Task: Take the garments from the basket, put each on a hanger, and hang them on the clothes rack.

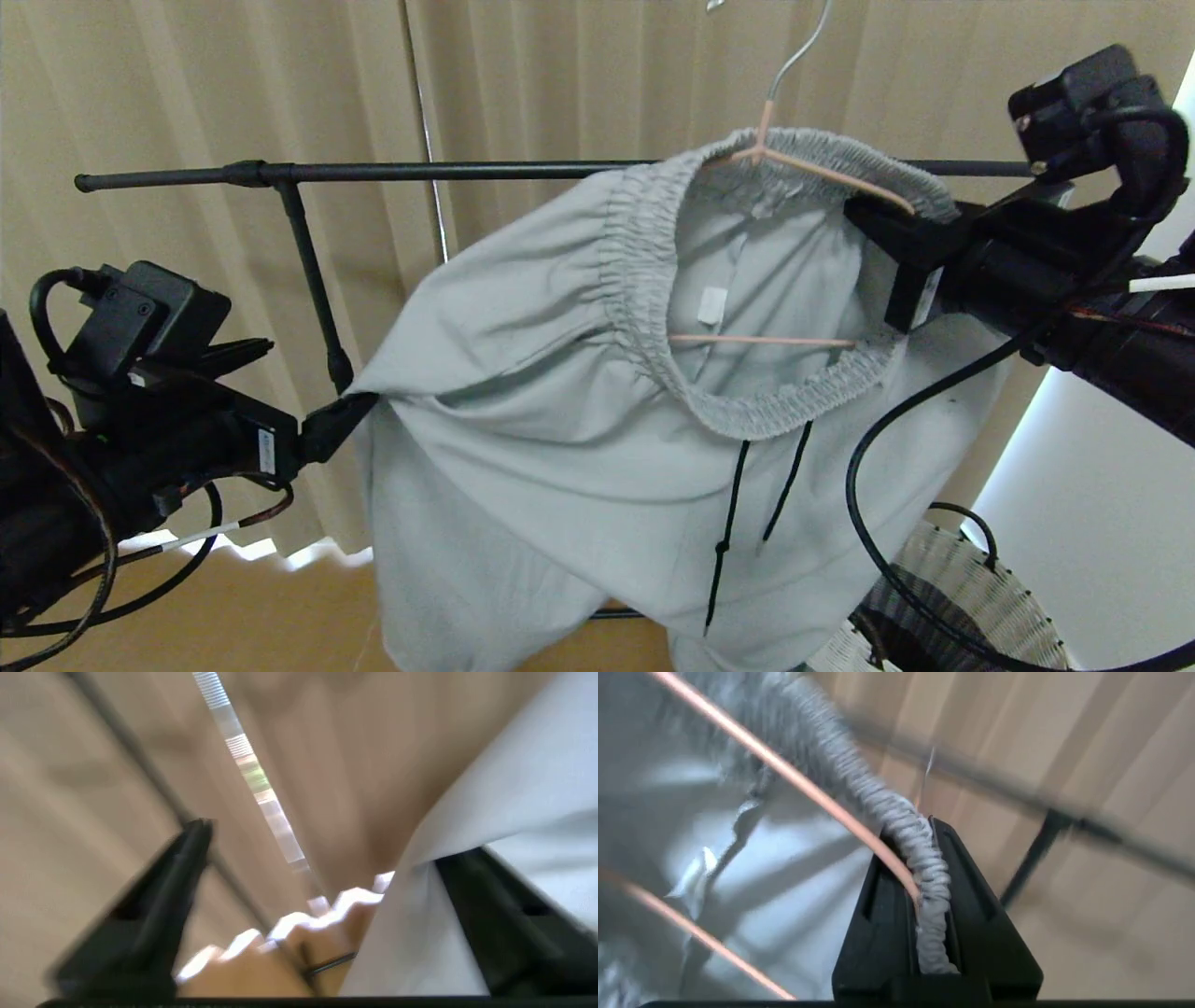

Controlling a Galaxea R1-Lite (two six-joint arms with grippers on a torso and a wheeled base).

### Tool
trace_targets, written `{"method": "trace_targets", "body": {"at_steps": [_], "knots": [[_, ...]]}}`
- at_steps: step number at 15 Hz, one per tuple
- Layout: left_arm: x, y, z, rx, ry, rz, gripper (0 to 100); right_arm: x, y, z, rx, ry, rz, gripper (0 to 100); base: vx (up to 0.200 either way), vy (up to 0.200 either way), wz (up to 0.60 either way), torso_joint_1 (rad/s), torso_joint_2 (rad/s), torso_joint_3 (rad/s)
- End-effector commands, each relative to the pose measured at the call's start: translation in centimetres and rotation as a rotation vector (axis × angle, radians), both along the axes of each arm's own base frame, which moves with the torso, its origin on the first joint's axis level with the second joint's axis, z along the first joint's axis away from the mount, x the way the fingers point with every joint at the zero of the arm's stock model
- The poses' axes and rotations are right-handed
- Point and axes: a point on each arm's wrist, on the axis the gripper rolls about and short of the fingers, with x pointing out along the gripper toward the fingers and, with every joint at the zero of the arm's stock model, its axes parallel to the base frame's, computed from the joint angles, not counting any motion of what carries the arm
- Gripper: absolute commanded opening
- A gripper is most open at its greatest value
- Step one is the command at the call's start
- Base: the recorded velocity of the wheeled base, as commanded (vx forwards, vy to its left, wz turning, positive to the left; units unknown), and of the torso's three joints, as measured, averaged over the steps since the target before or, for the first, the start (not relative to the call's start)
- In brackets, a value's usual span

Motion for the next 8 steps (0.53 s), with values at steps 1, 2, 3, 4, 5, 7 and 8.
{"method": "trace_targets", "body": {"at_steps": [1,2,3,4,5,7,8], "knots": [[-0.2,0.7,0.9,-0.057,-0.014,-0.052,100,0.0,-0.8,-0.1,-0.022,0.042,-0.051,0,0.000,0.000,0.00,0.000,0.00,0.000],[-0.1,0.9,0.9,-0.077,-0.008,-0.044,100,-0.2,-1.0,-0.3,-0.040,0.077,-0.079,0,0.000,0.000,0.00,0.000,0.00,0.000],[-0.1,0.9,1.0,-0.119,0.003,-0.042,100,-0.3,-1.1,-0.6,-0.055,0.104,-0.096,0,0.000,0.000,0.00,0.000,0.00,0.000],[-0.1,0.9,1.1,-0.144,0.019,-0.044,100,-0.3,-1.2,-0.8,-0.066,0.127,-0.110,0,0.000,0.000,0.00,0.000,0.00,0.000],[0.1,0.9,1.4,-0.152,0.024,-0.055,100,-0.3,-1.1,-1.1,-0.068,0.146,-0.116,0,0.000,0.000,0.00,0.000,0.00,0.000],[0.2,0.6,1.7,-0.158,0.031,-0.114,100,-0.1,-1.3,-1.4,-0.074,0.166,-0.126,0,0.000,0.000,0.00,0.000,0.00,0.000],[0.0,0.6,1.4,-0.159,0.046,-0.138,100,-0.1,-1.3,-1.4,-0.074,0.166,-0.126,0,0.000,0.000,0.00,0.000,0.00,0.000]]}}
